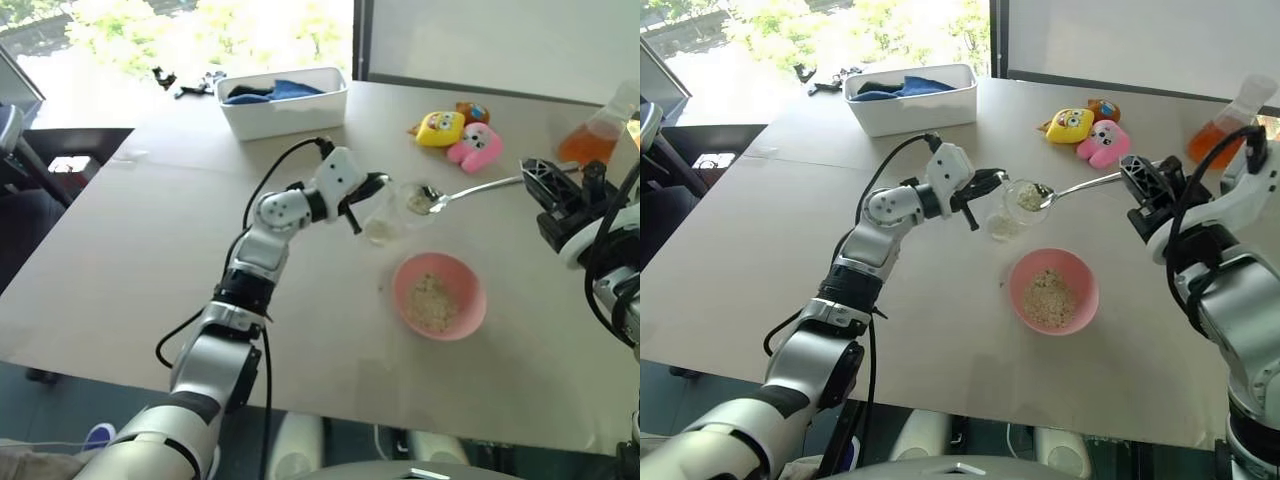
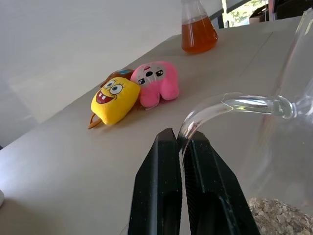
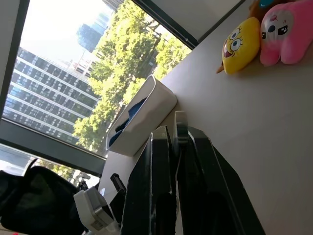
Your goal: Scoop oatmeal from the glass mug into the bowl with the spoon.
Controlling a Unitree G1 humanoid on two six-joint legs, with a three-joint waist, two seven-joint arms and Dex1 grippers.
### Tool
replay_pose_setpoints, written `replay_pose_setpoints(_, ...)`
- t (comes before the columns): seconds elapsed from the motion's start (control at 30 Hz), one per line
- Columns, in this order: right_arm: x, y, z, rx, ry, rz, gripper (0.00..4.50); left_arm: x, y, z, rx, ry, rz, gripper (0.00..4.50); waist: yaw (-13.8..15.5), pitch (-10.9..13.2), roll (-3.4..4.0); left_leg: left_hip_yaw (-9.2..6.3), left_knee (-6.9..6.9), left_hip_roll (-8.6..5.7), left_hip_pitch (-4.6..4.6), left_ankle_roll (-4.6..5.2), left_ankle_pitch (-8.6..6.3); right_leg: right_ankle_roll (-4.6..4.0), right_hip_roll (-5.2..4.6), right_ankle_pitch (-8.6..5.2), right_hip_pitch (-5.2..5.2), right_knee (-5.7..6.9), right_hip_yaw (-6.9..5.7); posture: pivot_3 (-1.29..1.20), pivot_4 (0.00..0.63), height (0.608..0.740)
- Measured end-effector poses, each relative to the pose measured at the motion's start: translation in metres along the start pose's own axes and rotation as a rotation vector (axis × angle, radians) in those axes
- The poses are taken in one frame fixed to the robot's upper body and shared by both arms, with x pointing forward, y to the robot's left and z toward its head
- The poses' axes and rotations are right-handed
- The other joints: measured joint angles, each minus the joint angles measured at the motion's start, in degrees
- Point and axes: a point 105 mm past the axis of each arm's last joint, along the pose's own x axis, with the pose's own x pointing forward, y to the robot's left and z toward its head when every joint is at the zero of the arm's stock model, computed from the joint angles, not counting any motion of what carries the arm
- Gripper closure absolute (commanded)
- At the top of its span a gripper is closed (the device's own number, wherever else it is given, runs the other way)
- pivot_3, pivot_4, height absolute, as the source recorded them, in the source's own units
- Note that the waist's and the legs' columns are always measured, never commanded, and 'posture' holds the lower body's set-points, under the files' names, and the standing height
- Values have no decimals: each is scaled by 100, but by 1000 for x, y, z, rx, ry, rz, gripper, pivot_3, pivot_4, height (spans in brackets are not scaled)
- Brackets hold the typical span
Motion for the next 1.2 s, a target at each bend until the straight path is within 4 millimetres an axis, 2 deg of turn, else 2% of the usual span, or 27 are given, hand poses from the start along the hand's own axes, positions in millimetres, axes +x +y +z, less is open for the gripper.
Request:
replay_pose_setpoints(0.33,-18,0,-5,39,-25,-2,4500,6,-1,16,86,-63,-67,4447,6,0,0,-1,6,0,2,0,0,2,2,1,6,-1,3,0,150,740)
replay_pose_setpoints(0.6,-33,-11,-2,69,-67,-46,4500,14,-6,15,114,-70,-118,4447,8,0,0,-2,10,-1,2,0,0,3,5,2,8,0,8,0,150,740)
replay_pose_setpoints(0.8,-37,-15,1,76,-84,-42,4500,21,-17,15,144,-83,-161,4447,6,-1,1,-2,10,-1,8,0,0,4,7,2,14,0,10,0,150,740)
replay_pose_setpoints(0.97,-42,-23,0,88,-85,-59,4500,23,-17,13,148,-75,-168,4447,12,-1,1,-3,10,-1,7,0,0,4,8,2,15,-1,11,0,150,740)
replay_pose_setpoints(1.2,-44,-21,4,97,-112,-30,4500,28,-17,20,165,-97,-174,4447,11,-1,1,-3,14,-1,8,0,0,6,11,3,16,0,14,0,150,740)
